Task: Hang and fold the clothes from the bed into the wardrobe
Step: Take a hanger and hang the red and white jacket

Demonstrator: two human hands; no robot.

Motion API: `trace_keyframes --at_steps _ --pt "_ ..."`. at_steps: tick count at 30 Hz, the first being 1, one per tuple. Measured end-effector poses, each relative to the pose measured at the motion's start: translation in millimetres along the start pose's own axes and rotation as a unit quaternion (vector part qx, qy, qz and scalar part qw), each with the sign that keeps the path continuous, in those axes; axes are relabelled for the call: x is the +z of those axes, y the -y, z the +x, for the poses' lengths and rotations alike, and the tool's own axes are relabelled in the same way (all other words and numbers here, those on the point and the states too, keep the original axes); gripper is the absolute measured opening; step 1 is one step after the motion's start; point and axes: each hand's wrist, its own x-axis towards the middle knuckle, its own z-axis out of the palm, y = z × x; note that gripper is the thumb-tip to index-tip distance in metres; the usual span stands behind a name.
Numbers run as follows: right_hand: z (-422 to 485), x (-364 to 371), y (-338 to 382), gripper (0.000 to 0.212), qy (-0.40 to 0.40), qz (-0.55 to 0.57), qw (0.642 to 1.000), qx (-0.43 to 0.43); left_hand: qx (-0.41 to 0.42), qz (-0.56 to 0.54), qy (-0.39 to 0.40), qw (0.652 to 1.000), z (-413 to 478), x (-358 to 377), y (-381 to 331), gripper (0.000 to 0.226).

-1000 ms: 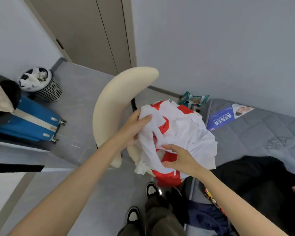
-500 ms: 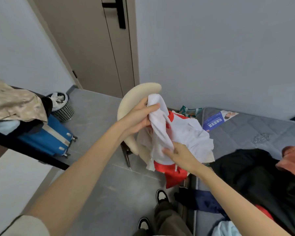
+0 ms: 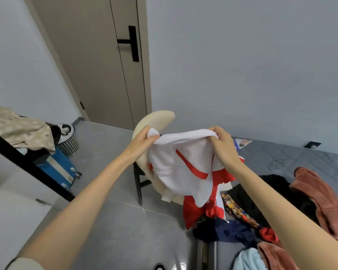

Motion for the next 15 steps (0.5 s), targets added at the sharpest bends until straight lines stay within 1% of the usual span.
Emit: trace_keyframes --at_steps 2,3,5,6,7,9,10,11,12,14,15 --pt "-5.7 -5.4 -6.6 0.014 0.059 -0.058 0.997 -0.006 0.011 0.038 0.008 0.999 -11.0 3.1 1.2 0.024" --pt "-9.5 -7.8 -11.1 0.025 0.108 -0.114 0.987 -0.018 0.01 0.027 0.012 1.0 -16.7 5.6 -0.4 0.023" --pt "-22.0 -8.0 -19.9 0.06 0.202 -0.23 0.951 -0.037 -0.007 -0.041 0.028 0.999 -29.3 12.8 -9.8 0.024" --pt "-31.2 -5.3 -22.2 0.07 0.228 -0.268 0.935 -0.042 -0.012 -0.078 0.035 0.996 -35.9 17.4 -16.6 0.023" --pt "-40.4 -0.9 -25.0 0.072 0.238 -0.286 0.927 -0.05 -0.013 -0.109 0.039 0.993 -42.6 22.5 -23.0 0.02" --pt "-55.0 6.4 -31.4 0.063 0.227 -0.275 0.931 -0.078 -0.008 -0.164 0.04 0.986 -55.0 32.8 -34.1 0.017" --pt "-59.5 6.9 -32.1 0.053 0.226 -0.24 0.94 -0.083 -0.005 -0.178 0.037 0.983 -60.9 36.8 -37.6 0.017" --pt "-62.9 4.4 -30.8 0.044 0.244 -0.191 0.947 -0.081 -0.002 -0.182 0.028 0.983 -66.7 39.4 -38.9 0.016" --pt "-64.7 -0.5 -29.2 0.037 0.284 -0.142 0.945 -0.072 -0.002 -0.185 0.011 0.983 -72.9 40.5 -38.8 0.015" --pt "-67.9 -12.1 -24.6 0.032 0.392 -0.074 0.916 -0.046 -0.014 -0.198 -0.035 0.98 -88.4 38.9 -33.3 0.009" --pt "-71.4 -15.1 -22.1 0.032 0.429 -0.048 0.901 -0.034 -0.021 -0.208 -0.054 0.976 -97.1 36.7 -28.0 0.008"
